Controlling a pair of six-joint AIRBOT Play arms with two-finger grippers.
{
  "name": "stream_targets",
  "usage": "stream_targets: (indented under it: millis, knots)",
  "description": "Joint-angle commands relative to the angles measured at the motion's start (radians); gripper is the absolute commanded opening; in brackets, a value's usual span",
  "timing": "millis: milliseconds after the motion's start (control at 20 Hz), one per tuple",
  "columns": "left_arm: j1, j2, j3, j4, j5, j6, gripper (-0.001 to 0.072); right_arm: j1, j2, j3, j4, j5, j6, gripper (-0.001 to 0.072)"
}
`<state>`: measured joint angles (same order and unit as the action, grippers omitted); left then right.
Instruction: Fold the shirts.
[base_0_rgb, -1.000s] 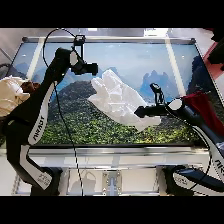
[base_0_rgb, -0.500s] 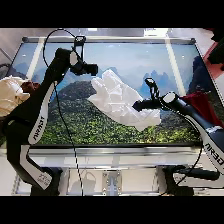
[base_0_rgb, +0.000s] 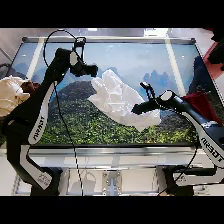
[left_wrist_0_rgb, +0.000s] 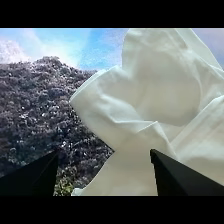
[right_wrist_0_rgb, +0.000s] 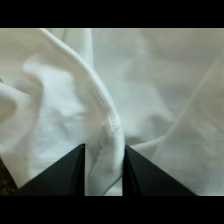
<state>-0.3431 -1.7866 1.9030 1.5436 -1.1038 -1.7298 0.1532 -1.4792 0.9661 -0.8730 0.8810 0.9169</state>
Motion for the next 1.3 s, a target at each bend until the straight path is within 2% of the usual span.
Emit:
stream_targets:
  millis: [0,100,200,350,500,600,800,900,1050,1150,1250]
  knots:
    - [0.001,0.0,0.0,0.001,0.006,0.0,0.0655,0.0,-0.049,0.002,0.014,0.003,-0.002,0.0034]
    - [0.001,-0.008,0.0,0.025,0.021,0.012,0.0655,0.0,-0.062,0.003,0.029,-0.043,-0.035,0.003]
    - [0.006,-0.042,0.0,0.059,0.021,0.016,0.0655,-0.01,-0.05,0.042,0.014,-0.023,-0.035,0.0029]
    - [0.009,-0.113,-0.008,0.049,0.007,0.117,0.0654,-0.045,0.014,0.167,-0.021,0.108,-0.025,0.0029]
    - [0.009,-0.171,-0.008,0.044,0.057,0.253,0.0653,-0.087,0.134,0.29,-0.022,0.248,0.023,0.0028]
    - [0.011,-0.195,-0.008,0.042,0.132,0.277,0.0653,-0.097,0.226,0.35,-0.066,0.309,0.079,0.0028]
    - [0.031,-0.22,-0.008,-0.154,0.282,0.346,0.0653,-0.096,0.377,0.388,-0.14,0.327,0.183,0.0029]
    - [0.043,-0.229,-0.007,-0.291,0.255,0.403,0.0652,-0.096,0.41,0.388,-0.143,0.333,0.212,0.0029]
    - [0.063,-0.23,-0.007,-0.4,0.075,0.414,0.0653,-0.096,0.415,0.388,-0.157,0.333,0.232,0.0029]
    - [0.084,-0.23,-0.007,-0.454,0.024,0.383,0.0653,-0.096,0.414,0.388,-0.171,0.334,0.24,0.0029]
    - [0.116,-0.231,-0.007,-0.504,0.044,0.346,0.0652,-0.096,0.414,0.388,-0.171,0.334,0.24,0.0029]
